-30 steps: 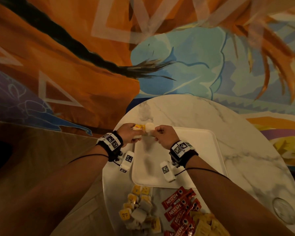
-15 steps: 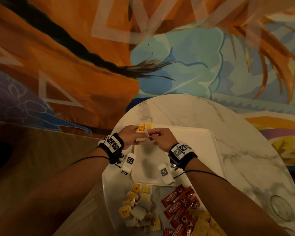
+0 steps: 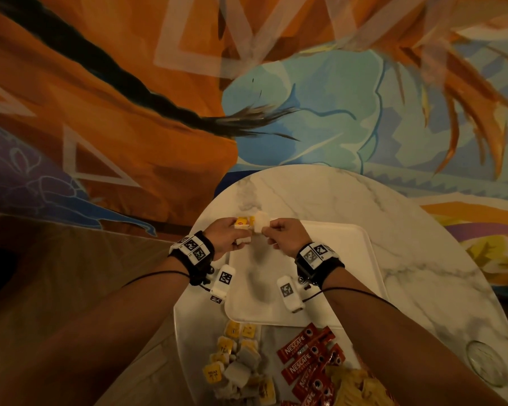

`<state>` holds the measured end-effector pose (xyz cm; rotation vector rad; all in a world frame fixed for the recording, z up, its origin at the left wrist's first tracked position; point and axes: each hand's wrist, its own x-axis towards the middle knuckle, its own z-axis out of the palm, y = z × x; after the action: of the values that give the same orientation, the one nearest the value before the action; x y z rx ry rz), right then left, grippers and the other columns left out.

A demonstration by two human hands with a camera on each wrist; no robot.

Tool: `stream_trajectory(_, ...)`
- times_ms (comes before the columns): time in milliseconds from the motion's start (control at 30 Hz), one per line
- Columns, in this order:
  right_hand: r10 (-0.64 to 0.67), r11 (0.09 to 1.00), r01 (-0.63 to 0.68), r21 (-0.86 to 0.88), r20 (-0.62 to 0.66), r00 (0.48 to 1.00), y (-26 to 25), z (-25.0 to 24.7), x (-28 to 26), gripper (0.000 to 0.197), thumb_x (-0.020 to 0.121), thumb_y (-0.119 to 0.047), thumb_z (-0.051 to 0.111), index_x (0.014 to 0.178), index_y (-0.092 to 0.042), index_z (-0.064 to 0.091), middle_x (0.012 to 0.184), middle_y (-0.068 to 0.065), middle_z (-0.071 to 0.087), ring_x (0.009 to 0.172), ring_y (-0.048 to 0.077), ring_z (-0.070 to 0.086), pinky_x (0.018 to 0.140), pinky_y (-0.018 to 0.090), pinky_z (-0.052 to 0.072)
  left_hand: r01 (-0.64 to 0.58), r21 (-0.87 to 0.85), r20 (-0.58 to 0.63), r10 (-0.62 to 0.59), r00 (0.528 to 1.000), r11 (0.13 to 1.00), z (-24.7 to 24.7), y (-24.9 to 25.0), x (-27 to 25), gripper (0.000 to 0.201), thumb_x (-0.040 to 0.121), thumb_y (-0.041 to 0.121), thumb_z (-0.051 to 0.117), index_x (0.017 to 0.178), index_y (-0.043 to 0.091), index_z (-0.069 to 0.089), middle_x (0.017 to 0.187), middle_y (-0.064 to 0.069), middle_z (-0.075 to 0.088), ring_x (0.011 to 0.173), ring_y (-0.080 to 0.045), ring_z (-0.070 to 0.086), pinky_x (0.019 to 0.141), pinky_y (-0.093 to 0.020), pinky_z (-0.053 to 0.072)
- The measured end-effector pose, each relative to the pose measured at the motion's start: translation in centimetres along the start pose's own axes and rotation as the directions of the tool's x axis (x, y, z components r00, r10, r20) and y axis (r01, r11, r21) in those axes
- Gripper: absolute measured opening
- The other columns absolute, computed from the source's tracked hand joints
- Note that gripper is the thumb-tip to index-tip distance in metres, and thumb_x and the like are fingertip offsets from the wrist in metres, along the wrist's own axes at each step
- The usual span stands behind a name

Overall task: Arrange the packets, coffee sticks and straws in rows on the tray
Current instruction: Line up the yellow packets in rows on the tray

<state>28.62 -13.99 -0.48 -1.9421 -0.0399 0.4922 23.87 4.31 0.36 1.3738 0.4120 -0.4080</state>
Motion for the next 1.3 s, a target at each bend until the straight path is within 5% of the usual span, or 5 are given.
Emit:
stream_trajectory(233,0.085,0.951,-0.124,-0.283,-0.147,0.985,0.9,-1.3,3.8,0.025,0.079,-0.027,0.078,0.099,-0.016,0.068,0.081,0.010,0.073,0.070,0.021,0.068,0.063,0.026,0.050,0.066,-0.107,-0.016,-0.068,0.998,0.992,-0.9,0.1,0.0,0.035,0.091,-0.010,0.051,0.124,0.002,0.055,0.116,-0.018,0.062,0.090,-0.028,0.066,0.068,-0.028,0.057)
stream_trajectory(500,0.057,0.871,-0.119,-0.477,-0.142,0.988,1.2,-0.1,4.2,0.027,0.077,-0.034,0.081,0.092,-0.014,0.070,0.088,0.003,0.067,0.080,0.019,0.060,0.072,0.025,0.043,0.094,-0.153,-0.002,-0.096,0.995,0.984,-2.1,0.0,-0.2,0.042,0.091,-0.019,0.044,0.128,0.000,0.051,0.112,-0.018,0.063,0.099,-0.033,0.065,0.090,-0.038,0.056)
stream_trajectory(733,-0.005,0.839,-0.094,-0.535,-0.181,0.983,1.2,0.3,4.0,0.034,0.087,-0.038,0.070,0.105,-0.010,0.064,0.106,0.009,0.069,0.096,0.026,0.064,0.076,0.027,0.044,0.073,-0.174,0.022,-0.070,0.997,0.982,-2.0,0.1,-0.9,0.035,0.093,-0.018,0.045,0.119,0.004,0.054,0.106,-0.014,0.066,0.094,-0.023,0.067,0.063,-0.026,0.059)
stream_trajectory(1100,0.001,0.878,-0.078,-0.472,-0.161,0.987,0.3,0.3,3.2,0.034,0.088,-0.033,0.070,0.111,-0.011,0.060,0.111,0.004,0.061,0.105,0.023,0.060,0.084,0.027,0.042,0.033,-0.081,-0.021,-0.034,0.999,0.996,-2.0,-0.9,-0.4,0.015,0.094,0.001,0.061,0.108,0.008,0.062,0.099,-0.015,0.068,0.084,-0.024,0.068,0.070,-0.027,0.058)
stream_trajectory(1300,-0.063,0.979,0.092,-0.183,0.160,0.985,-1.8,1.3,0.7,0.018,0.093,-0.029,0.065,0.092,-0.012,0.073,0.083,0.003,0.071,0.066,0.013,0.066,0.051,0.017,0.046,0.019,-0.093,-0.011,-0.020,1.000,0.996,-1.7,-0.8,-0.4,0.017,0.094,0.003,0.063,0.110,0.008,0.064,0.100,-0.011,0.069,0.084,-0.021,0.067,0.061,-0.021,0.056)
